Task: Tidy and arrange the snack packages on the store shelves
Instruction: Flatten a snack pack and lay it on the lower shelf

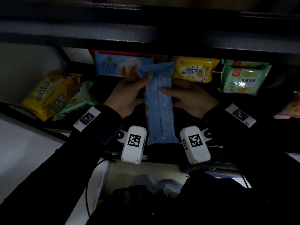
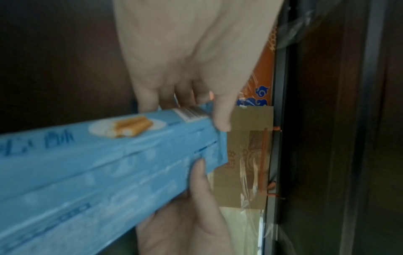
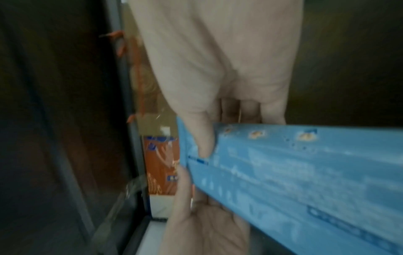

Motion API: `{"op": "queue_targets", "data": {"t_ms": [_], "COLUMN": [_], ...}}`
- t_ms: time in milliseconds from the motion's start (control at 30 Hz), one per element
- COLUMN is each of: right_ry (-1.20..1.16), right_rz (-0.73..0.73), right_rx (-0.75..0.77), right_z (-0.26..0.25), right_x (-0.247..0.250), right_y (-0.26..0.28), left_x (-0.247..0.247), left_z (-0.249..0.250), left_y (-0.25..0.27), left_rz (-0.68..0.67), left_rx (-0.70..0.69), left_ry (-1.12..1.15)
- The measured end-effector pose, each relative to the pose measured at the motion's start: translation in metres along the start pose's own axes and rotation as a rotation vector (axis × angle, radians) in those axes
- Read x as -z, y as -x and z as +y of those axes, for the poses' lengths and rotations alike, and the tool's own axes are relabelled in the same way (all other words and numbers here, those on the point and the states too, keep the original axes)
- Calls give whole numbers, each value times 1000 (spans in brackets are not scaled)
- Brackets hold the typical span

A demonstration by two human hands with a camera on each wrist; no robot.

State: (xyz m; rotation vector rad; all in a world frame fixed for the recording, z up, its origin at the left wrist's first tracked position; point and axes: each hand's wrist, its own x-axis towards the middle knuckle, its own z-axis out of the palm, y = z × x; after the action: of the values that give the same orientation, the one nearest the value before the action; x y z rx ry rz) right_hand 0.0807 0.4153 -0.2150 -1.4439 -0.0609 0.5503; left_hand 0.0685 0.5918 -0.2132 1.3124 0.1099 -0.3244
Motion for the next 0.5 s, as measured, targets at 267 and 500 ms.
{"op": "queue_targets", "data": {"t_ms": [267,500], "right_ry": [-139,-223], "right_rz": [133,181], "right_rx": [130,175], "right_z": [-15,-8], "right_x": [-11,-15], "right_y": [-10,-11], "left_x": [-3,-15], "left_z": [4,-7], "left_y": [-3,0], "left_rz": [50,190], "left_rx": [-67,-126], "left_ry": [28,157]}}
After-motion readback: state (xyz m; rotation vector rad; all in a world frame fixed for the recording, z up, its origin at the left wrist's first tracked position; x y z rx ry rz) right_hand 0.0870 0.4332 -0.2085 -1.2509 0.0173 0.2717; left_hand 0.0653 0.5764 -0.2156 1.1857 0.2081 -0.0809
